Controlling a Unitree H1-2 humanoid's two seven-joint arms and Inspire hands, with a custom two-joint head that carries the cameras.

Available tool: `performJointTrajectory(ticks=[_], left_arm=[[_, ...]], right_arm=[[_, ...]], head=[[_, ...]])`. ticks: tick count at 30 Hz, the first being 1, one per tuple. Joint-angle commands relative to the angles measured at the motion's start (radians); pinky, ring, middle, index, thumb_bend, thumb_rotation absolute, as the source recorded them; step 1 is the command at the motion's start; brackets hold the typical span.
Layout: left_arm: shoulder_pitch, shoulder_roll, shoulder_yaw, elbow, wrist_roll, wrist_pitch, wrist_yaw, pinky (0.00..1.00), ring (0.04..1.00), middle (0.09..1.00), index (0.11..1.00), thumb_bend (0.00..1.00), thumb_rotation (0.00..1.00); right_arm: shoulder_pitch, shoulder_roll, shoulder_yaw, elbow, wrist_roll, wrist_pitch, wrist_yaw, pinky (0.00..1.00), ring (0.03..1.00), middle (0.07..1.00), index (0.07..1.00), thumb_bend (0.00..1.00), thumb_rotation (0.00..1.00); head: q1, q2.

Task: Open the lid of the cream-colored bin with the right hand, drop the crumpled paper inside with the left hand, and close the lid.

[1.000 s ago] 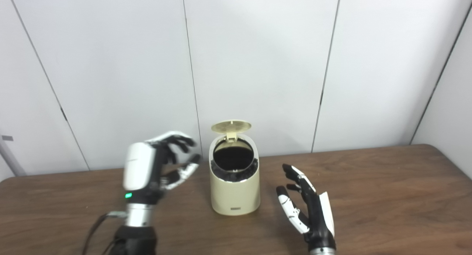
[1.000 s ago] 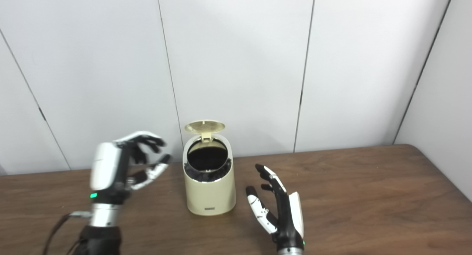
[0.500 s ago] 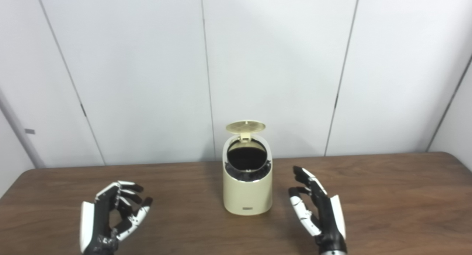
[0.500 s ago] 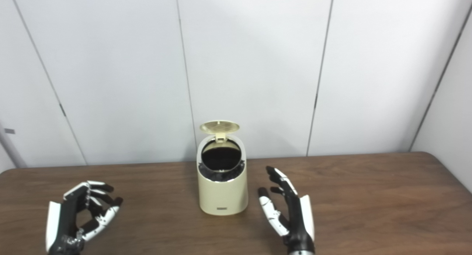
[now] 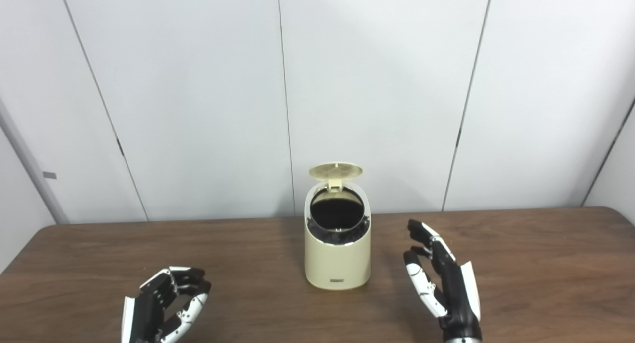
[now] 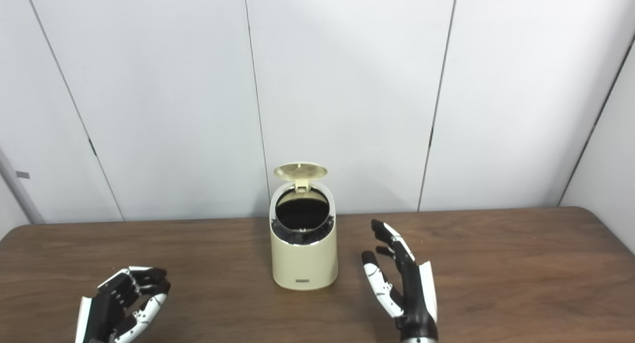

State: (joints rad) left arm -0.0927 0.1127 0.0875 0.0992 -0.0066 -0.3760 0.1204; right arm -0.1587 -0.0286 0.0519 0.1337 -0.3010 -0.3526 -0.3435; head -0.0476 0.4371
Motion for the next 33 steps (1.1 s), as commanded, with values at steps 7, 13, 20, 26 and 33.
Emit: performJointTrajectory(ticks=[7, 13, 20, 26, 33], left_arm=[[0.031, -0.042, -0.022, -0.002, -0.013, -0.016, -0.039, 0.57, 0.644, 0.672, 0.497, 0.48, 0.07], [0.033, -0.064, -0.017, -0.013, 0.007, -0.006, -0.041, 0.59, 0.666, 0.688, 0.497, 0.48, 0.07], [0.026, -0.076, -0.019, 0.001, 0.033, -0.035, -0.036, 0.62, 0.702, 0.717, 0.498, 0.48, 0.07], [0.014, -0.098, -0.020, 0.032, 0.122, -0.091, 0.017, 0.60, 0.686, 0.696, 0.498, 0.48, 0.07], [0.003, -0.099, -0.037, 0.048, 0.159, -0.092, 0.034, 0.60, 0.686, 0.701, 0.497, 0.48, 0.07]], right_arm=[[0.098, -0.064, -0.042, -0.039, -0.016, -0.041, 0.031, 0.75, 0.825, 0.824, 0.800, 0.22, 0.72], [0.091, -0.091, -0.059, -0.124, -0.141, -0.075, -0.002, 0.76, 0.836, 0.825, 0.798, 0.21, 0.72], [0.012, -0.181, -0.090, -0.192, -0.231, -0.108, -0.010, 0.72, 0.813, 0.823, 0.802, 0.28, 0.66], [-0.096, -0.274, -0.079, -0.290, -0.299, -0.029, 0.099, 0.68, 0.807, 0.824, 0.805, 0.30, 0.67], [-0.227, -0.324, -0.051, -0.395, -0.314, 0.084, 0.273, 0.67, 0.794, 0.801, 0.790, 0.29, 0.73]], head=[[0.016, 0.014], [0.009, 0.022], [-0.003, 0.018], [-0.002, 0.012], [-0.004, 0.007]])
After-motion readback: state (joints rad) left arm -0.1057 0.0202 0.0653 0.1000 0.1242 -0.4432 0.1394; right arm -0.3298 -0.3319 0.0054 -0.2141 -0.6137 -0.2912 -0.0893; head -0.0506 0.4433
